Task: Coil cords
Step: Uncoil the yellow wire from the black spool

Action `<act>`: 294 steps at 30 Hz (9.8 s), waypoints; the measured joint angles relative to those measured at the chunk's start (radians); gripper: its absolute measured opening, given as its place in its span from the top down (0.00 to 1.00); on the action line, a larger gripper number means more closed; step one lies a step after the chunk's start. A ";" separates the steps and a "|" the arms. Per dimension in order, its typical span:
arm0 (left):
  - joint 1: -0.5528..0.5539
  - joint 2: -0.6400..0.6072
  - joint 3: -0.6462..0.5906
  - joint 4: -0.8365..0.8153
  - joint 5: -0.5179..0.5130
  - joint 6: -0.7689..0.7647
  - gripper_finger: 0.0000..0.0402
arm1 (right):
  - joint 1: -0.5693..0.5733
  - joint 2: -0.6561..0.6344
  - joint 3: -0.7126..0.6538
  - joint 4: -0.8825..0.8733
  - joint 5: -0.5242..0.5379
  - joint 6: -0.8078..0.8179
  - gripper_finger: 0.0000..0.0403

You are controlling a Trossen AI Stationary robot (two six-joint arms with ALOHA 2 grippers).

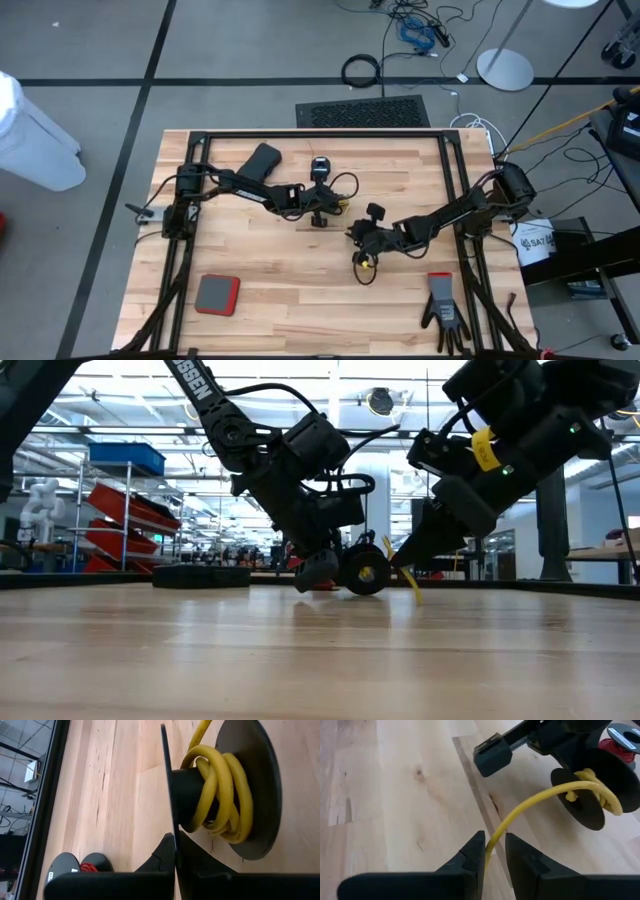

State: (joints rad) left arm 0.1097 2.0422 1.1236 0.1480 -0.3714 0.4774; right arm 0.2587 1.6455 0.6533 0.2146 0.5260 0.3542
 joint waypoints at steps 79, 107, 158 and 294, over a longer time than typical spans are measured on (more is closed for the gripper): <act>-0.018 -0.349 -0.001 -0.287 -0.199 -0.210 1.00 | 0.419 -0.351 0.003 -0.053 0.225 -0.061 1.00; -0.044 -0.452 -0.001 -0.442 -0.270 -0.179 1.00 | 0.526 -0.387 0.003 0.021 0.289 -0.169 1.00; -0.112 -0.492 -0.001 -0.696 -0.320 -0.155 1.00 | 0.630 -0.566 0.003 -0.355 0.622 0.046 1.00; 0.097 -0.338 0.172 -0.577 0.353 -0.274 0.46 | 0.136 -0.283 0.003 -0.486 0.142 0.154 1.00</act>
State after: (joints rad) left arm 0.2068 1.7042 1.2957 -0.4286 -0.0181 0.2032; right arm 0.3947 1.3624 0.6563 -0.2717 0.6679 0.5083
